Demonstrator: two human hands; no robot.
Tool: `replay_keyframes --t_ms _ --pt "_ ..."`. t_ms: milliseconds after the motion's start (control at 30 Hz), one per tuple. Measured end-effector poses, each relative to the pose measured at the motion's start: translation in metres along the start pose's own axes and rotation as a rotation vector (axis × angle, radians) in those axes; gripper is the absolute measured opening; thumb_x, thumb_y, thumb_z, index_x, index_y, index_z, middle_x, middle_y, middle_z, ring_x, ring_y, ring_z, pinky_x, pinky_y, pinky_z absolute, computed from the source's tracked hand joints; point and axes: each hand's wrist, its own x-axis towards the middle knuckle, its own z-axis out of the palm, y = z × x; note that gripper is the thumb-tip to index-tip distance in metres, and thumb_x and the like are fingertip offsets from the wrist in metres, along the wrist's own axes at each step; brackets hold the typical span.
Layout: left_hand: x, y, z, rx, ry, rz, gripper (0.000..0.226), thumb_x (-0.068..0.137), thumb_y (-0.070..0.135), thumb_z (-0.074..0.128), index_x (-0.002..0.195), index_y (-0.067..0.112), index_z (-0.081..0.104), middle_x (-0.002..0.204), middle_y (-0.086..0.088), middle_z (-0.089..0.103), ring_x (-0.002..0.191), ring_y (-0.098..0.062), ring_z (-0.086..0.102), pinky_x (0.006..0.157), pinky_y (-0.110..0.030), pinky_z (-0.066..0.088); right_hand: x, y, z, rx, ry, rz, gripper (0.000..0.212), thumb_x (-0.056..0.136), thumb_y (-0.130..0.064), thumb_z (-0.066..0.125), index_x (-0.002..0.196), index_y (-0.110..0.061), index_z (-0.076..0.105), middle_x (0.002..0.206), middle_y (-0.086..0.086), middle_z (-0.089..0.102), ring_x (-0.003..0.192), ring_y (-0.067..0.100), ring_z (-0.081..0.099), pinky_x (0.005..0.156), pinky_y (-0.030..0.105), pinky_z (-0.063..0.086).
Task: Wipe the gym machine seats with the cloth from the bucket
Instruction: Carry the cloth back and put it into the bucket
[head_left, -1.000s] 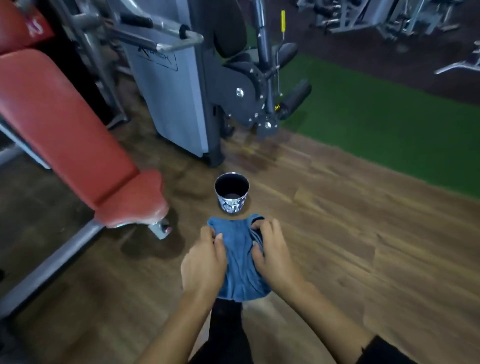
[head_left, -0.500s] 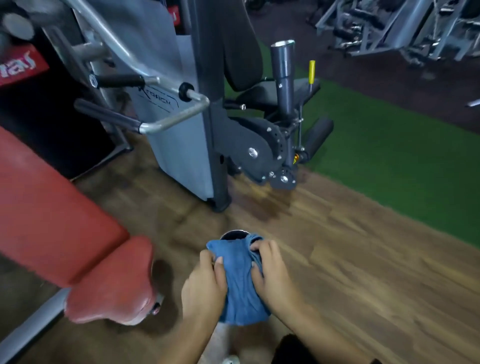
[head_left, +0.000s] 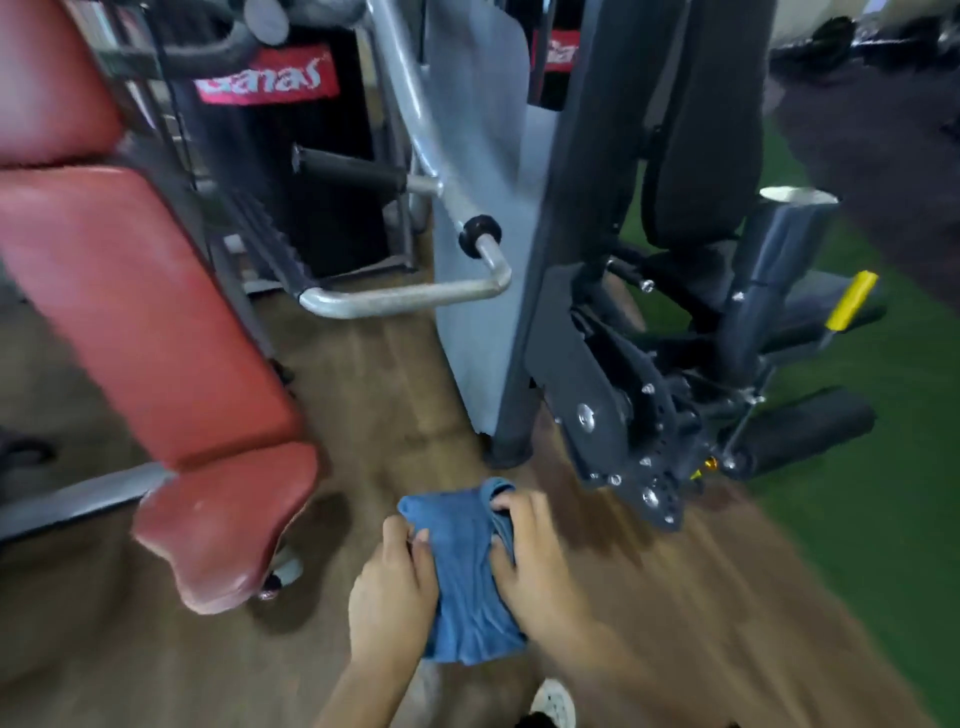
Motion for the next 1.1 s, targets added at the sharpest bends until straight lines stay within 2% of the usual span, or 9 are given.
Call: replay_keyframes --t_ms 133,233,467,533,633,667,800,900,1100 --pt "0.001 0.021 0.02 -0.033 0.092 -0.086 0.011 0.095 0.022 0.048 0.088 0.017 0.042 0.066 -0.004 0.056 0.068 -0.037 0.06 0.054 -0.035 0.036 0.025 0.023 -0.021 -0.043 -0.048 -0.067 0.036 0.079 -0.018 0.049 0.114 -0.026 0.042 0.11 -0.011 0.037 0.102 0.004 0.046 0.09 0.015 0.037" --pt "0.001 0.033 0.03 -0.07 0.139 -0.149 0.012 0.095 0.023 0.047 0.087 0.016 0.042 0.065 -0.002 0.056 0.066 -0.035 0.06 0.055 -0.036 0.039 0.039 0.027 -0.031 0.002 -0.058 -0.107 0.041 0.08 -0.007 0.056 0.116 -0.02 0.043 0.114 -0.006 0.039 0.105 0.004 0.045 0.096 0.02 0.038" --pt "0.009 0.034 0.031 -0.136 0.137 -0.198 0.014 0.096 0.024 0.046 0.086 0.015 0.041 0.065 0.0 0.058 0.063 -0.026 0.057 0.057 -0.035 0.04 0.057 0.032 -0.035 0.081 -0.113 0.058 0.069 0.083 -0.002 0.064 0.142 -0.011 0.03 0.135 -0.001 0.03 0.121 0.002 0.032 0.095 -0.005 0.015" --pt "0.012 0.036 0.029 -0.135 0.137 -0.205 0.013 0.096 0.024 0.046 0.087 0.016 0.042 0.067 0.0 0.058 0.064 -0.025 0.058 0.059 -0.036 0.042 0.06 0.031 -0.036 0.09 -0.147 0.102 0.074 0.083 -0.005 0.064 0.146 -0.012 0.025 0.14 0.001 0.031 0.126 0.005 0.032 0.102 0.001 0.016" --pt "0.015 0.038 0.027 -0.122 0.134 -0.188 0.013 0.096 0.025 0.045 0.087 0.017 0.042 0.066 0.001 0.058 0.063 -0.023 0.058 0.059 -0.038 0.045 0.063 0.028 -0.037 0.11 -0.201 0.158 0.076 0.086 -0.008 0.062 0.149 -0.018 0.021 0.145 0.0 0.037 0.133 0.013 0.037 0.112 0.027 0.029" --pt "0.016 0.038 0.026 -0.113 0.131 -0.173 0.013 0.096 0.025 0.045 0.087 0.017 0.042 0.065 0.001 0.057 0.062 -0.022 0.058 0.059 -0.039 0.046 0.064 0.027 -0.037 0.105 -0.197 0.151 0.074 0.086 -0.007 0.061 0.148 -0.018 0.022 0.145 0.001 0.038 0.133 0.013 0.037 0.112 0.027 0.029" --pt "0.021 0.041 0.03 -0.065 0.159 -0.137 0.013 0.096 0.024 0.046 0.087 0.016 0.042 0.064 0.0 0.056 0.061 -0.027 0.058 0.06 -0.042 0.047 0.065 0.027 -0.042 0.068 -0.207 0.087 0.066 0.089 -0.006 0.056 0.147 -0.015 0.025 0.144 -0.001 0.031 0.131 0.01 0.035 0.102 0.011 0.022" --pt "0.024 0.048 0.036 -0.038 0.193 -0.135 0.014 0.096 0.026 0.045 0.087 0.016 0.042 0.065 0.001 0.056 0.063 -0.028 0.058 0.061 -0.043 0.047 0.07 0.031 -0.048 0.049 -0.227 0.049 0.065 0.09 -0.008 0.056 0.146 -0.016 0.025 0.14 -0.003 0.032 0.127 0.009 0.038 0.099 0.011 0.024" --pt "0.024 0.066 0.062 -0.025 0.251 -0.196 0.014 0.096 0.026 0.045 0.089 0.013 0.044 0.067 -0.001 0.058 0.063 -0.028 0.058 0.061 -0.043 0.047 0.082 0.056 -0.065 0.067 -0.264 0.107 0.071 0.083 -0.003 0.062 0.144 -0.012 0.029 0.118 0.0 0.038 0.105 0.004 0.042 0.082 -0.008 0.022"
